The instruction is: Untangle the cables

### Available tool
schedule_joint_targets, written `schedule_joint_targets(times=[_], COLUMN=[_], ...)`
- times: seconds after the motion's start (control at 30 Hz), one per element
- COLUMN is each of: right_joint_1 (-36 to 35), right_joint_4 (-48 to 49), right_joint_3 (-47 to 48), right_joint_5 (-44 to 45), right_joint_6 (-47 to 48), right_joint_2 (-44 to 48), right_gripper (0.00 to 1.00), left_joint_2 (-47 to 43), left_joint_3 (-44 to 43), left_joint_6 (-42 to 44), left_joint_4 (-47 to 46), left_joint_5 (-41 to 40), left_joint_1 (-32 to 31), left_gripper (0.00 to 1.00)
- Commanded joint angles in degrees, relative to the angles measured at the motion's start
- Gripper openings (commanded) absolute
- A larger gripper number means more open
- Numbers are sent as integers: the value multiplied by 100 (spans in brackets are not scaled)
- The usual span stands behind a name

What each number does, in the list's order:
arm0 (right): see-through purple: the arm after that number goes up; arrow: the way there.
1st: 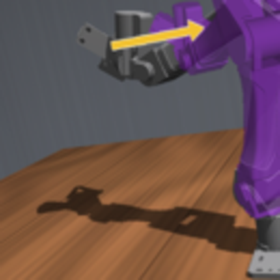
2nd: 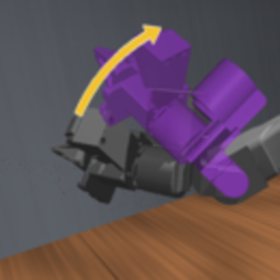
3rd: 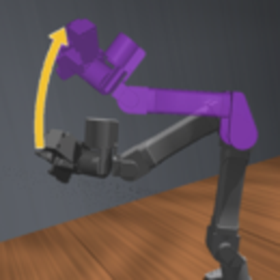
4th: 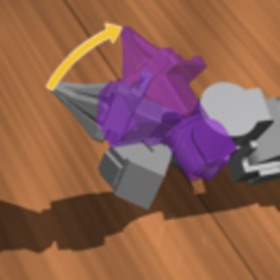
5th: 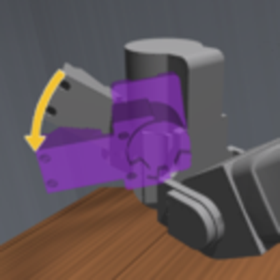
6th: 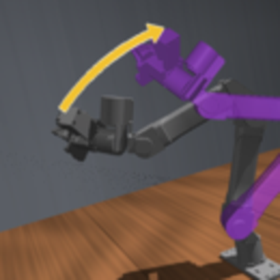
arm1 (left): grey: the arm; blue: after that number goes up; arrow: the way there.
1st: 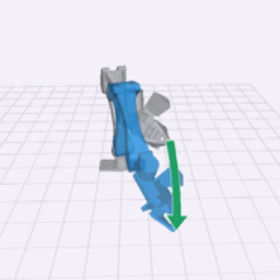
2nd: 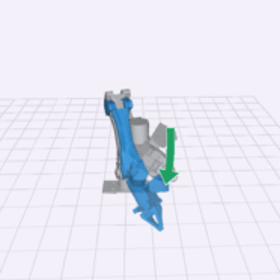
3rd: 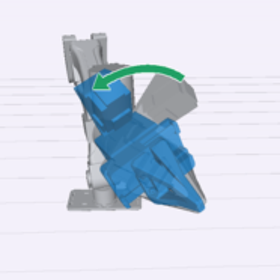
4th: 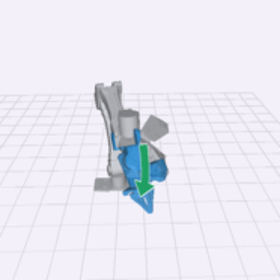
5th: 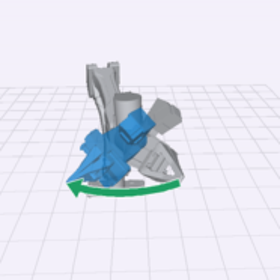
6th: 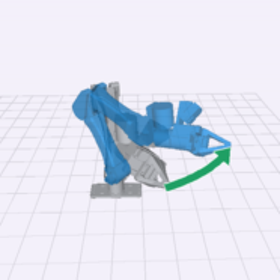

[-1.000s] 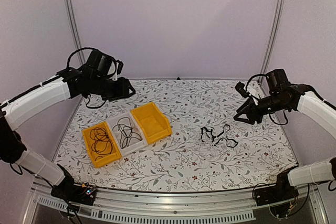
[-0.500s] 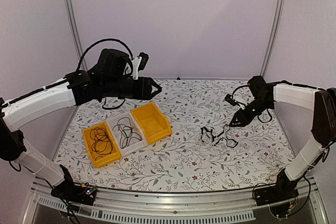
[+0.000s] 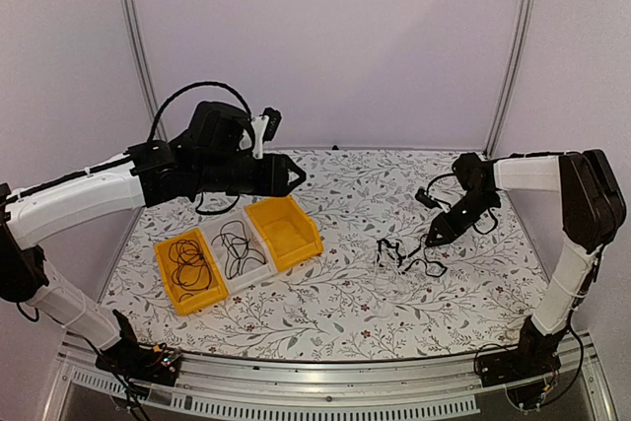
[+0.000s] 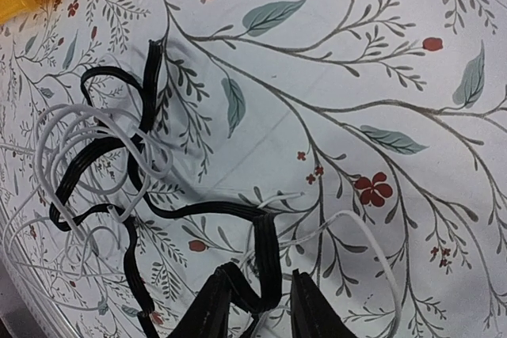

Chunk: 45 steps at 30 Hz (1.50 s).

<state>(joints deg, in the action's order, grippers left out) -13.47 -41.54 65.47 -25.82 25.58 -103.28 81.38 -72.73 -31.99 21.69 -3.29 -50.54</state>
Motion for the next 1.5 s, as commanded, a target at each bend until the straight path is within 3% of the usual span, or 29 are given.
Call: schedule_joint_targets(times=[0.0,0.2,0.53,0.63,0.83,0.97,1.17,1.4,1.47], right_joint_1=[6,5,5,3,3,6,-5,2,-6], right_joint_4=[5,-507,-2543,-2814,-2618,-2548,-2645,-2791,-2816], right_joint_3=[148,529,2872,3271,3168,3418,3605,3710,3703], right_joint_5=[-132,-346,-870,-1308,-1797,-2128,-2280,-2324,-2322], right_joint_6=[-173,-62,986,1228,1055,843,855,1000,1035], right_joint_2=[-71,522,2112,2327,2746,2792,2778,2746,2732], right_gripper=[22,5,0,0,0,0,0,0,0], left_joint_2=[-184,-101,661,1135,2311,3006,3582,3857,3873], left_joint_3=[83,-36,-601,-1133,-2703,-3711,-4310,-4562,-4553], left_joint_6=[-121,-91,725,1178,1939,1897,1811,1801,1799], left_joint_4=[-121,-164,-1157,-1442,-1838,-1715,-1877,-1956,-1998], left_joint_5=[-128,-116,174,127,232,705,1208,1116,1173], left_joint_1=[-89,-132,-506,-757,-1152,-1209,-1280,-1266,-1251], left_gripper=[49,49,53,56,63,63,63,51,44])
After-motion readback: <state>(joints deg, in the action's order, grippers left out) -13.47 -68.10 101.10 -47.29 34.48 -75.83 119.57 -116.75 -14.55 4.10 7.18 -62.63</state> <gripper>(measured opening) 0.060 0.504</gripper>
